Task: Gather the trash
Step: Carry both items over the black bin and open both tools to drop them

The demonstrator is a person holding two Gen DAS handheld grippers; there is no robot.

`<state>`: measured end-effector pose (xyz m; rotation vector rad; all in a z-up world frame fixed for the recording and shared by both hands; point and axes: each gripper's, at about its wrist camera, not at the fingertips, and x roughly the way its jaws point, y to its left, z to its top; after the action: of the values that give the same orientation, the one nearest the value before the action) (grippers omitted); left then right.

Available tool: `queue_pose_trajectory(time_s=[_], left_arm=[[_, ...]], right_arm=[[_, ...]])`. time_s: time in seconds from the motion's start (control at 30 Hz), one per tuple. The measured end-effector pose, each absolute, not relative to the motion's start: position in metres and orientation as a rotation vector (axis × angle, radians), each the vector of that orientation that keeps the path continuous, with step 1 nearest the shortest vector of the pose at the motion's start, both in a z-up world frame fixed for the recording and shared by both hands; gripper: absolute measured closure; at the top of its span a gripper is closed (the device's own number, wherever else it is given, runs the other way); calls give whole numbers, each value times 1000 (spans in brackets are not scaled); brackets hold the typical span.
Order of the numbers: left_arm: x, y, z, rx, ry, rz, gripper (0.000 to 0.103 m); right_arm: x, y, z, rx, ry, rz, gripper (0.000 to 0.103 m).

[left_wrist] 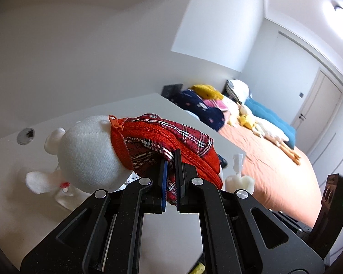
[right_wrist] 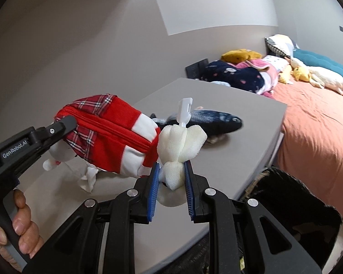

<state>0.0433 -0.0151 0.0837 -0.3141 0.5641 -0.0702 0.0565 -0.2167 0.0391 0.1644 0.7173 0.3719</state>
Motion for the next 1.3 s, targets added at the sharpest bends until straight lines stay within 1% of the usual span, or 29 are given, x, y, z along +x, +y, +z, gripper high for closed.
queue_pose_trajectory(time_s=[0.7,1.07,1.3], left_arm=[[20,-126,73,-165,636,-333,99],[7,-186,48,-8,749,-558,99],[2,-205,32,86,815,-627,99]], right_arm=[[-10,-324,46,242,647,166,79],[-32,-369,41,262,640,40,79],[-37,-388,39,278,639,-10,78]])
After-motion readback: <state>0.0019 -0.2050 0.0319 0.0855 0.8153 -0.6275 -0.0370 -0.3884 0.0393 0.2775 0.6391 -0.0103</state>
